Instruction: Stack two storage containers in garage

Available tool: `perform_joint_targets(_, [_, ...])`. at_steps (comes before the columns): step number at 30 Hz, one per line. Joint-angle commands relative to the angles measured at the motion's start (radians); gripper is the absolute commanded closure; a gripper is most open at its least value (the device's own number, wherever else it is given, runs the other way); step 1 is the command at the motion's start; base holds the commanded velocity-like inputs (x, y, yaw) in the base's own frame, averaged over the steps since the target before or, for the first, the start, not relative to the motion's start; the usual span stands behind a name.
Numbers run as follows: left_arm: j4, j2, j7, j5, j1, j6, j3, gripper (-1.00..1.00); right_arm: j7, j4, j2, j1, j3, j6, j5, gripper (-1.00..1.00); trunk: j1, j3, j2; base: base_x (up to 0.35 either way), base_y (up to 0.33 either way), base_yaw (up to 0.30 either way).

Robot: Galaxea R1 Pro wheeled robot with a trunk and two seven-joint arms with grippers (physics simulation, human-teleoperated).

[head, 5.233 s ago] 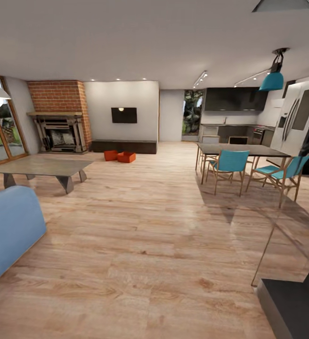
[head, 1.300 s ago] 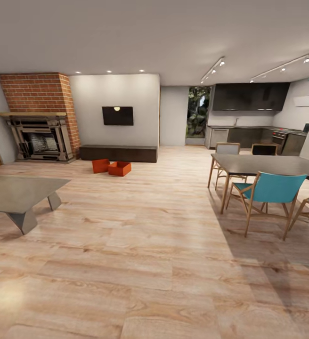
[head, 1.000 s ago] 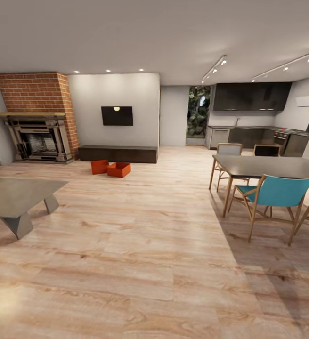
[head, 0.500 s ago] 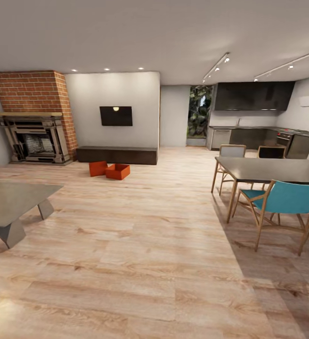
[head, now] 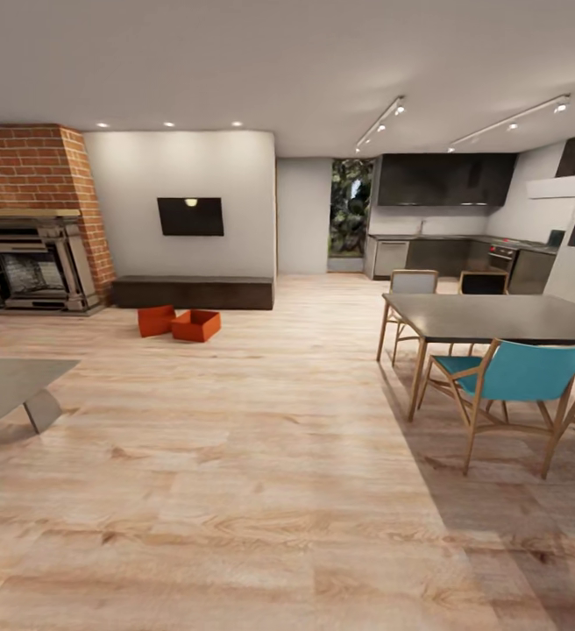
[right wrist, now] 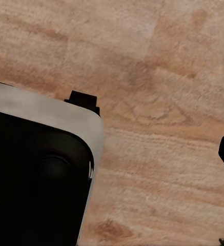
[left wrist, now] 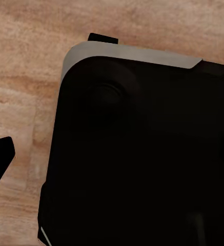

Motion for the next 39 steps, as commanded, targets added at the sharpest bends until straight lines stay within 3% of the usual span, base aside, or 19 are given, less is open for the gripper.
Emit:
perform_joint_targets(1, [0.000, 0.000, 0.000, 0.006, 0.000, -0.001, 0.000, -1.00, -0.001, 0.003, 0.001, -0.001, 0.008, -0.006, -0.008, -1.00, 0.001, -0.001, 0.000, 0.326, 0.000, -0.275])
perform_joint_targets(11, [0.000, 0.000, 0.000, 0.006, 0.000, -0.001, 0.000, -1.00, -0.001, 0.003, 0.001, -0.001, 0.008, -0.005, -0.008, -1.00, 0.001, -0.001, 0.000, 0.326, 0.000, -0.257])
perform_joint_targets(32, [0.000, 0.001, 0.001, 0.006, 0.000, 0.000, -0.001, -1.00, -0.001, 0.003, -0.005, -0.001, 0.016, -0.004, -0.005, -1.00, 0.001, -0.001, 0.000, 0.326, 0.000, -0.009])
perform_joint_targets(36, [-0.019, 0.004, 0.004, 0.005, 0.000, 0.010, -0.002, -1.00, -0.002, 0.003, -0.005, -0.001, 0.024, -0.006, -0.005, -1.00, 0.001, -0.001, 0.000, 0.326, 0.000, 0.000])
perform_joint_targets(39, [-0.092, 0.009, 0.007, 0.003, -0.002, 0.019, -0.002, -1.00, -0.003, 0.003, -0.005, -0.001, 0.025, -0.008, -0.005, -1.00, 0.001, -0.001, 0.000, 0.326, 0.000, 0.000])
